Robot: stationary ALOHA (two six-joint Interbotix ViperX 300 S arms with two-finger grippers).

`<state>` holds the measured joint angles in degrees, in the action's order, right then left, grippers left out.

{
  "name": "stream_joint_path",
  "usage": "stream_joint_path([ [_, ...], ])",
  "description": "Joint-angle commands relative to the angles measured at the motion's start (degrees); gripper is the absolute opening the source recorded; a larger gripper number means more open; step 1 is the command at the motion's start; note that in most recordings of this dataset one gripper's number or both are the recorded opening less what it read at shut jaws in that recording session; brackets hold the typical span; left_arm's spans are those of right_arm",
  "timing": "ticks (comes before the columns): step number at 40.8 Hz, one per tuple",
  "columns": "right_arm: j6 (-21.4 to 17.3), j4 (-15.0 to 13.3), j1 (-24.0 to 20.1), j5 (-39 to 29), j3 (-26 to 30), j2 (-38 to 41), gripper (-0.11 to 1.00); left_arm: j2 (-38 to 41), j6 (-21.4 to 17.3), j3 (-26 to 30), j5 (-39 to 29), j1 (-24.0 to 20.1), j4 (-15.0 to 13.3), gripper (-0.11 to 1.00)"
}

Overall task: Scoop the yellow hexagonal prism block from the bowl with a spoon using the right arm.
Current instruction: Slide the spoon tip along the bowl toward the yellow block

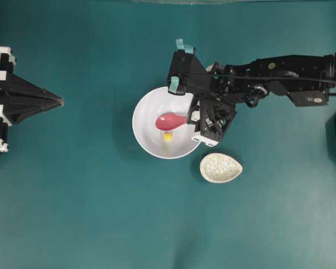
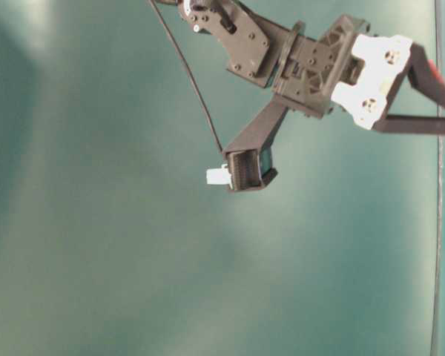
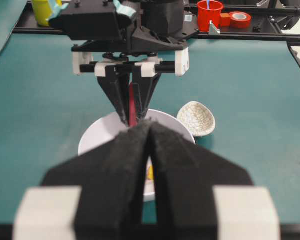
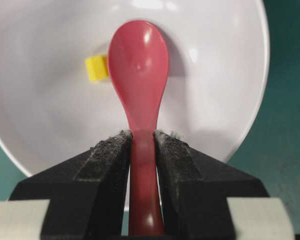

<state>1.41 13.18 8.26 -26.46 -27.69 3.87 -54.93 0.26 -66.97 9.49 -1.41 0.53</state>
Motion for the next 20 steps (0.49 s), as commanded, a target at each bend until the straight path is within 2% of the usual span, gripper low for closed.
stream_joint_path([
  [1,-0.1,-0.2,-0.1,2.4,1.3,-0.8,0.22,0.4,0.1,1.0,0.6,-0.1,0.1,0.0],
  [20,-0.1,-0.2,-0.1,4.6,2.2,-2.0,0.22,0.4,0.1,1.0,0.4,-0.1,0.2,0.0],
])
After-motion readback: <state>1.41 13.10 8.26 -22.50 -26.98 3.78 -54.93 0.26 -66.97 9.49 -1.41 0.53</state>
